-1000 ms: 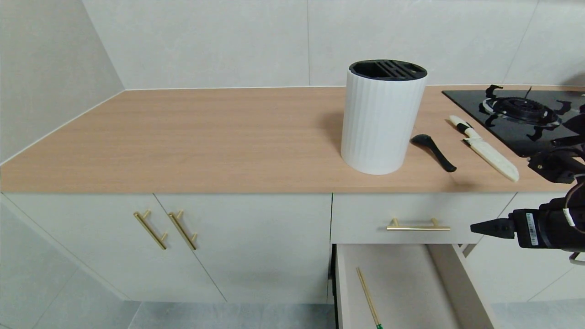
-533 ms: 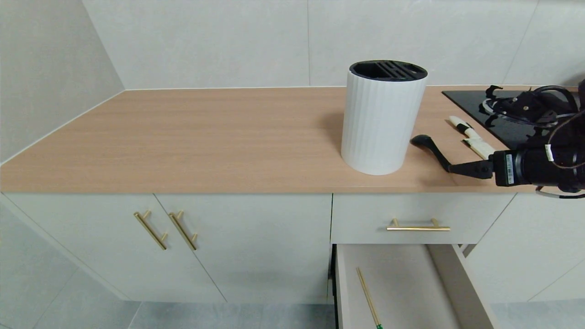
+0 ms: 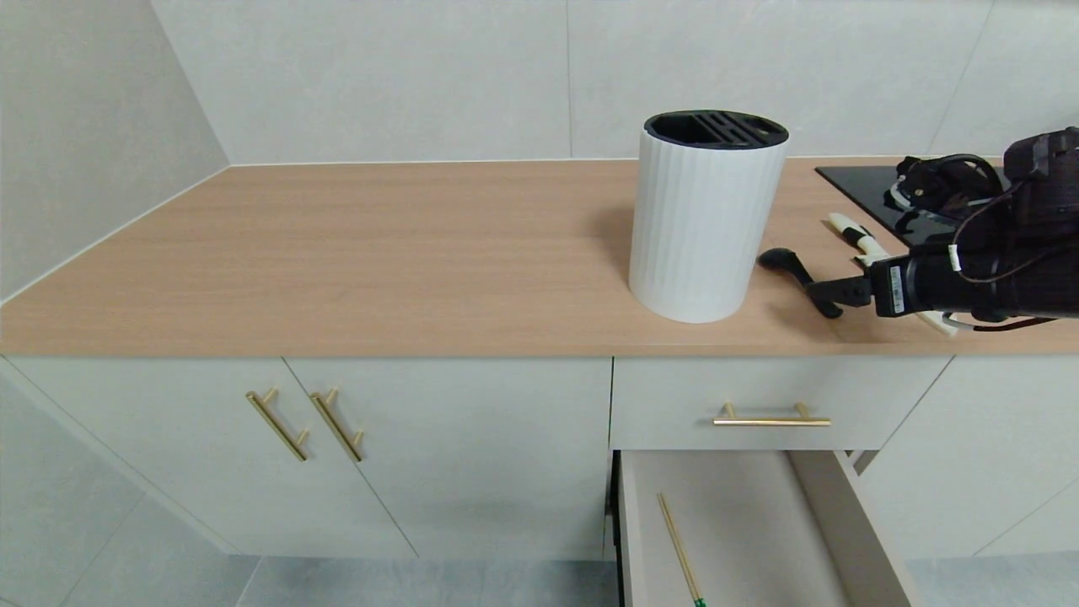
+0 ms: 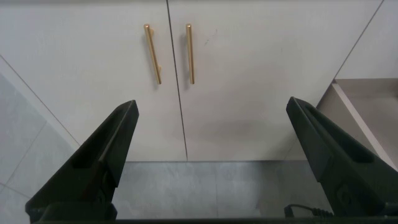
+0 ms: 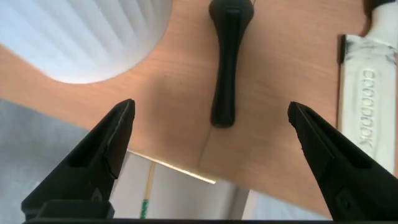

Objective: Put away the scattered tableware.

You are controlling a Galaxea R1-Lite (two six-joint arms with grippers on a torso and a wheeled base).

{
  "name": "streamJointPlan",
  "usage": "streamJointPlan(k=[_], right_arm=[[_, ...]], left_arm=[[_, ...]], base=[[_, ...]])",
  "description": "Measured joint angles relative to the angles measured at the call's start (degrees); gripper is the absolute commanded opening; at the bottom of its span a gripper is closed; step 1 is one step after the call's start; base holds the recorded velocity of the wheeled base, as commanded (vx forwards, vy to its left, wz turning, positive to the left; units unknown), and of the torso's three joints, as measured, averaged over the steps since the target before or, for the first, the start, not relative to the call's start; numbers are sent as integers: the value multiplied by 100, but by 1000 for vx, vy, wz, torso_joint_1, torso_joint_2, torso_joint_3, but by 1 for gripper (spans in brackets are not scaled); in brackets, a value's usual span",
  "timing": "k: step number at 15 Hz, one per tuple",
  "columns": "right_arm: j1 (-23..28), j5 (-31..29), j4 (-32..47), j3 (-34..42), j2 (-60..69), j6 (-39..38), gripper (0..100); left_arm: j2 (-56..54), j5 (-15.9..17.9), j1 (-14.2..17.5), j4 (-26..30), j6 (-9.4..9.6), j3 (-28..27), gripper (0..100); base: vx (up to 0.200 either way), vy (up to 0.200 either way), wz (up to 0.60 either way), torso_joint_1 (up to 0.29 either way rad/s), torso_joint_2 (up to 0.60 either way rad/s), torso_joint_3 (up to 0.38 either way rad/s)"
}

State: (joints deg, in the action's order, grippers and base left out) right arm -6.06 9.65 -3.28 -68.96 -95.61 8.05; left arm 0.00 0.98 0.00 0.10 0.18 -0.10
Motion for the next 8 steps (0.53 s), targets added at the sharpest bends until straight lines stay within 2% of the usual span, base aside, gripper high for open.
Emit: streamJointPlan(k=[5, 8], right_arm=[[-16, -27, -945, 67, -627, 82, 100], [-38, -118, -1204, 129, -877, 76, 100]], left_arm=[[0, 0, 0, 0, 0, 0, 100], [0, 0, 0, 0, 0, 0, 100]], base=[[0, 0, 0, 0, 0, 0], [0, 0, 0, 0, 0, 0]])
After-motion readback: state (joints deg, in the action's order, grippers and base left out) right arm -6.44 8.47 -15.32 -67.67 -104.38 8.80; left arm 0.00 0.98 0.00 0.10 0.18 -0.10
